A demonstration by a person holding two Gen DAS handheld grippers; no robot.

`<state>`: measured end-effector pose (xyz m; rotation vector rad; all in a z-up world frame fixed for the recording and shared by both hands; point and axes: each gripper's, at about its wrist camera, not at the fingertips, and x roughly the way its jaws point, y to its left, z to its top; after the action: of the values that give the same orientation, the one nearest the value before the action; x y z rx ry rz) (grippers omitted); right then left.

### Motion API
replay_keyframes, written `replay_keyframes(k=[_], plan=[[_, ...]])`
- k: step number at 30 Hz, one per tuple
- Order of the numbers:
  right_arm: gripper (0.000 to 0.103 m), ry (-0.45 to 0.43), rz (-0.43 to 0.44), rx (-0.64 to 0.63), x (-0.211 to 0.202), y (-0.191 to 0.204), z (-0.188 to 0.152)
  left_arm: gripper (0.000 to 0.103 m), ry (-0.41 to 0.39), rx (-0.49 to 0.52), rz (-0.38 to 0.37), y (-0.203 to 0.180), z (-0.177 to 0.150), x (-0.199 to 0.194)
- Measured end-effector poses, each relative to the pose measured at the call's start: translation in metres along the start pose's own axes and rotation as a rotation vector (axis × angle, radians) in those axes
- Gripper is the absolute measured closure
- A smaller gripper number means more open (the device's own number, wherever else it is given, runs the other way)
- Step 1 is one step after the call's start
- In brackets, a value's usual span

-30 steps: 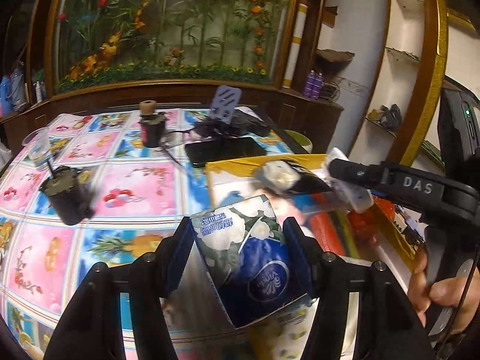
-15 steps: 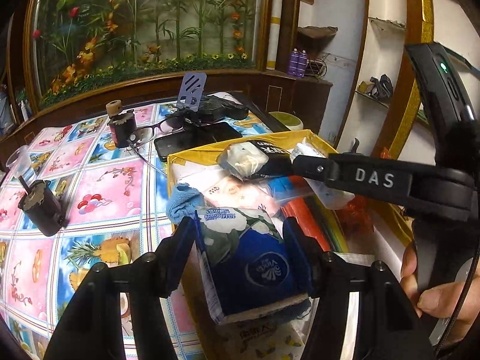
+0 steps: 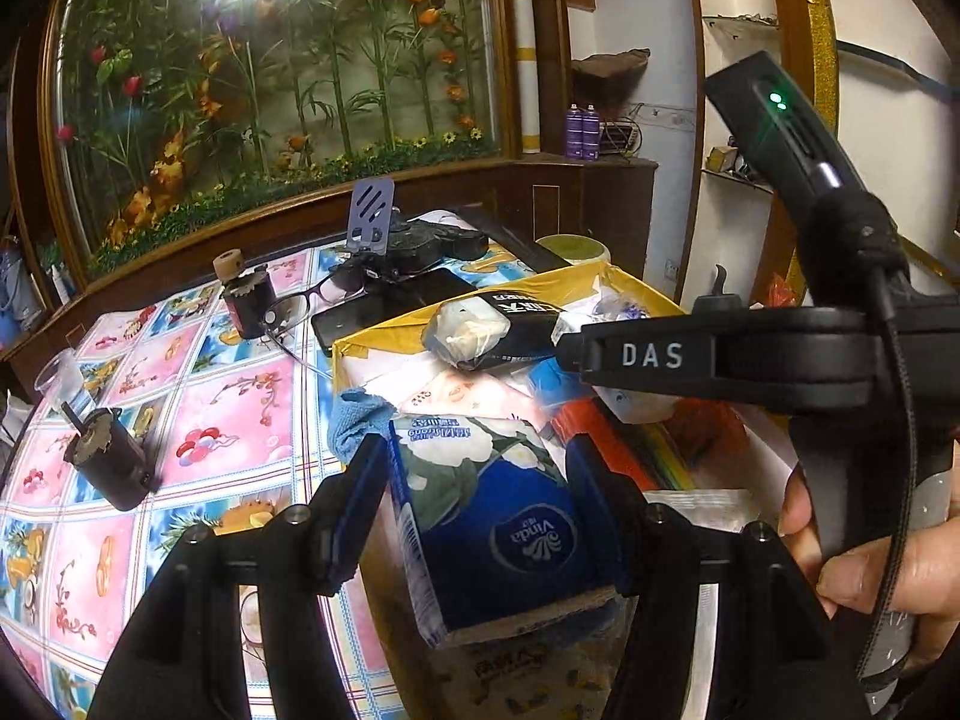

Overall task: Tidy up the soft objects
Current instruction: 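Lower and release the tissue box with the left tool while the right tool lowers the Face pack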

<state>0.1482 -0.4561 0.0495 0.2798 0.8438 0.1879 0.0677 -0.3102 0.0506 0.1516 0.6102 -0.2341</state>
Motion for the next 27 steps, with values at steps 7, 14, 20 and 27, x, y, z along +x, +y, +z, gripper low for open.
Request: replay_keyframes(k=[7, 14, 20, 27], plan=[[0.056, 0.004, -0.001, 0.004, 0.0003, -0.0004, 0.0, 0.041, -0.021, 0.027, 0.015, -0.0053, -0.0006, -0.0035], [0.055, 0.005, -0.001, 0.004, 0.0005, -0.0005, 0.0003, 0.034, -0.029, 0.034, 0.02, -0.0073, -0.0007, -0.0056], [0.055, 0.003, 0.003, 0.004, -0.0013, -0.0006, 0.0003, 0.03, -0.037, 0.038, 0.025, -0.0085, -0.0006, -0.0066], [0.054, -0.012, 0.015, 0.0, -0.0069, 0.0008, -0.0002, 0.026, -0.053, 0.047, 0.035, -0.01, -0.0004, -0.0088]])
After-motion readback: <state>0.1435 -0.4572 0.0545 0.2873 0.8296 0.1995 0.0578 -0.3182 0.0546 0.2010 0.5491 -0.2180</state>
